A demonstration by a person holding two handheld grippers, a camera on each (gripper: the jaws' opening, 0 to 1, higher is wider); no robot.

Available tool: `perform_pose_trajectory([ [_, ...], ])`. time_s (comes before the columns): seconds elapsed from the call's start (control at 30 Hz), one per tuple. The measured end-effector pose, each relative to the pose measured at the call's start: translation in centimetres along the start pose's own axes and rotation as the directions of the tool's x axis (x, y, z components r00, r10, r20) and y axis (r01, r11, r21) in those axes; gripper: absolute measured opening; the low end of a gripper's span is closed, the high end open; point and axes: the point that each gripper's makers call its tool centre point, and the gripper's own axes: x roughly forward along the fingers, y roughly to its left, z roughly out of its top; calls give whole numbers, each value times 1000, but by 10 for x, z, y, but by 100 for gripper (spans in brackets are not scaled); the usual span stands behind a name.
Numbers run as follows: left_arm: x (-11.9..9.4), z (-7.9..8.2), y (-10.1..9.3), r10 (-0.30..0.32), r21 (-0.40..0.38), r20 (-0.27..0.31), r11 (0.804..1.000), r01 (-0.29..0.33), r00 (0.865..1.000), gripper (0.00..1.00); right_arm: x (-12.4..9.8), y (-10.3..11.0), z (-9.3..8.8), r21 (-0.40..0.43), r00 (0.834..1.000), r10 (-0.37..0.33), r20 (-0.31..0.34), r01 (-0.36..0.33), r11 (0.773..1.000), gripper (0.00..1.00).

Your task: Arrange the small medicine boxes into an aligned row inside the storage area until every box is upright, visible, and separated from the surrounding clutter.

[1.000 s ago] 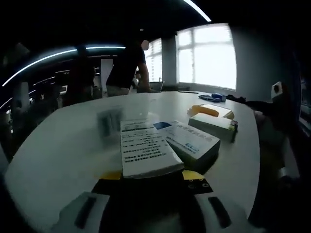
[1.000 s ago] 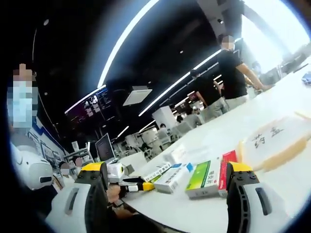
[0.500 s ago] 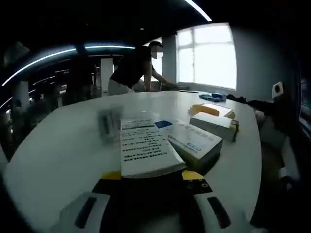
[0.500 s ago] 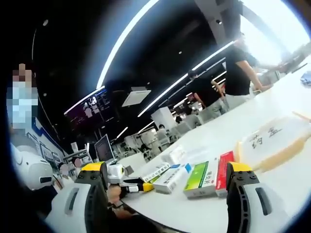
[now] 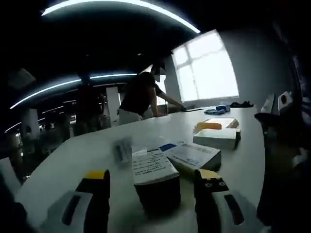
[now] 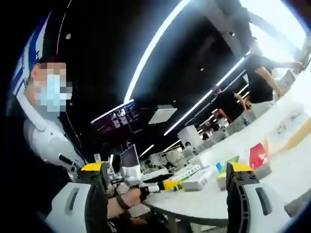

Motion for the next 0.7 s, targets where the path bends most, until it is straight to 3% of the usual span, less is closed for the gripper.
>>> perform_pose_trajectory([
  [0.03, -11, 1, -7, -5, 5, 17, 1000, 5, 1000, 70, -4, 3, -1, 1, 999, 13, 46, -13, 1000, 100],
  [0.07, -20, 1, -15, -21, 26, 41, 999, 20, 999, 70, -6, 3, -3, 6, 999, 21, 44, -21, 1000, 100],
  [0.13, -56, -12, -39, -14, 100, 77, 995, 7, 997, 65, -12, 9, -29, 55, 996, 63, -64, -60, 997, 100],
  [0.2, -77, -29, -56, -30, 250, 54, 968, 16, 998, 60, -15, 0, -38, 16, 991, 7, -132, -4, 1000, 100],
  [0.23, -87, -39, -63, -31, 217, 41, 976, 21, 999, 56, -14, -1, -36, -17, 993, -4, -122, 2, 1000, 100],
  [0.27, -86, -36, -69, -82, 262, 67, 963, 62, 994, 55, -13, 0, -33, -28, 995, 2, -104, -5, 1000, 100],
  [0.37, -76, -41, -59, -55, 158, -9, 986, 55, 998, 55, -7, 4, -28, -24, 995, 29, -98, -32, 999, 100],
  [0.4, -75, -33, -53, -40, 150, 8, 988, 38, 999, 55, 2, 3, -21, -68, 994, 27, -102, -34, 997, 100],
  [0.47, -62, -15, -38, -12, 82, 0, 997, 12, 1000, 58, 15, -14, -9, -160, 990, -52, -133, 30, 987, 98],
  [0.5, -48, -8, -31, -3, 18, -22, 1000, 3, 1000, 64, 29, -34, 0, -217, 976, -154, -154, 118, 969, 96],
  [0.53, -38, -4, -23, 0, -19, -30, 1000, 0, 1000, 69, 33, -46, -3, -266, 952, -213, -221, 151, 952, 93],
  [0.6, -19, -6, -13, -13, -76, -84, 997, 7, 996, 65, 45, -46, -1, -281, 945, -179, -272, 100, 955, 84],
  [0.7, 1, -12, -1, 1, -63, -120, 998, -8, 993, 62, 51, -47, 13, -275, 959, -175, -224, 110, 955, 88],
])
